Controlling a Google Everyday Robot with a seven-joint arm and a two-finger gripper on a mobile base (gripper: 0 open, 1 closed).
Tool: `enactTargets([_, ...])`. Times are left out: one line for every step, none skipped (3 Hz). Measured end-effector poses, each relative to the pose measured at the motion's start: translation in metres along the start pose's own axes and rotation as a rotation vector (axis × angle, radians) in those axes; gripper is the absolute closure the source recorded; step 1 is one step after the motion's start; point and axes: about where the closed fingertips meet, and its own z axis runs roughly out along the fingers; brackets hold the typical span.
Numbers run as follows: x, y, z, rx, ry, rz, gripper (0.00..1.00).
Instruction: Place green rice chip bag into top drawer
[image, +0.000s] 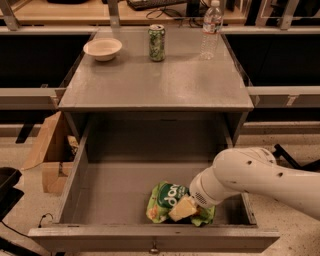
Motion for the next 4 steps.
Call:
enactTargets([0.0, 0.0, 0.0, 0.0, 0.0, 0.0, 0.3])
enactTargets([-0.001, 0.0, 0.0, -0.003, -0.001, -0.002, 0.01])
enactTargets([-0.005, -0.001, -0.002, -0.013, -0.002, -0.008, 0.0])
enactTargets([-0.026, -0.015, -0.025, -0.021, -0.001, -0.059, 0.0])
